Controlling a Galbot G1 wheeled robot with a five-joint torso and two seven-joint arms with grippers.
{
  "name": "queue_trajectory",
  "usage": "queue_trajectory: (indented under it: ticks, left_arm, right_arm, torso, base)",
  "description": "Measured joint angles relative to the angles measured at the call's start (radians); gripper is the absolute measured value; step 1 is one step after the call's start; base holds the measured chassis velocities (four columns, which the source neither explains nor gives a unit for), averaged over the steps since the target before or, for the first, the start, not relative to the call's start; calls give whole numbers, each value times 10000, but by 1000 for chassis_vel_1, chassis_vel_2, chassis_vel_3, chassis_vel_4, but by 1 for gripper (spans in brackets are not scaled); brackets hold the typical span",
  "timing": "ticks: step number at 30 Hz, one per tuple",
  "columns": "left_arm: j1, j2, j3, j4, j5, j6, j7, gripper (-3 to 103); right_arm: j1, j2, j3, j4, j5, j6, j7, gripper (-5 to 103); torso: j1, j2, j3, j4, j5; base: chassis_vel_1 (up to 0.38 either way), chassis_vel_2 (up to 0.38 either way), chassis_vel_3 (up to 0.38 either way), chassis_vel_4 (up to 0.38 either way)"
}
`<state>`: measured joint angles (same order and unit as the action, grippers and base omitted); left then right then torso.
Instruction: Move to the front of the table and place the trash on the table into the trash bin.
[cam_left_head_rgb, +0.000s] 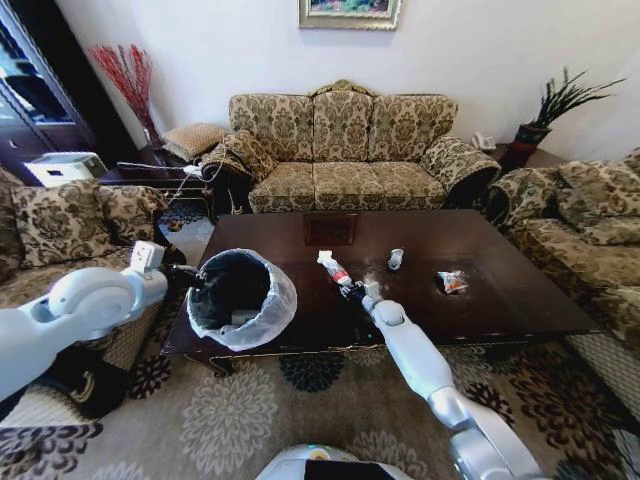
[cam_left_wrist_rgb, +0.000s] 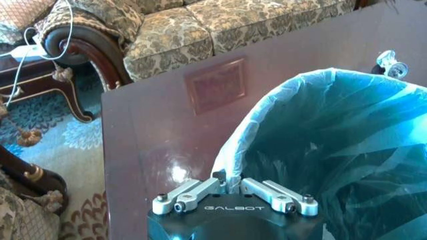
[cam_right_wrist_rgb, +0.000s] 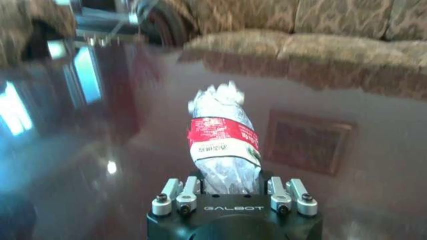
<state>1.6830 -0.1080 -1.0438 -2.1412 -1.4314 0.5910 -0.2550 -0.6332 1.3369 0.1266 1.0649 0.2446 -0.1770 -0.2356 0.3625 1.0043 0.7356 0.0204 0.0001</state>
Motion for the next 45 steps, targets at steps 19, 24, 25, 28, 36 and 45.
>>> queue_trajectory:
  ticks: [19,24,25,28,36,45]
  left_arm:
    - [225,2153,80,1189,-687,41,402,0]
    - [237,2804,33,899,-1248,45,293,0]
    - [237,2804,33,899,-1248,45,293,0]
    - [163,2982,-86,643,-1576,45,164,0]
    - [119,2931,-156,424,-1675,23,78,0]
    - [117,2718,-166,353,-1637,-4,33,0]
  right_arm:
    - [-2033,-956,-1416,9089,3732,1307,-448,40]
    - [-1229,-225,-3164,9097,3911,1780,-390,40]
    - [-1229,-225,-3164,9097,3911,1780,-390,40]
    - [-1118,99,-3535,8504,3433,1958,-378,40]
    - [-1159,73,-3576,8302,3253,1869,-455,53]
    - [-1132,37,-3570,8394,3275,1773,-531,86]
  torso:
    - [-1,1,-1,-1,-4]
    - [-1,0,-1,1,-2]
    - [-1,0,-1,1,-2]
    - [-1,0,-1,1,-1]
    - [-1,0,-1,0,-2]
    - [-1,0,-1,-1,-1]
  base:
    - [0,0,0,0]
    - [0,0,0,0]
    - [0,0,0,0]
    - [0,0,0,0]
    - [0,0,0,0]
    - [0,0,0,0]
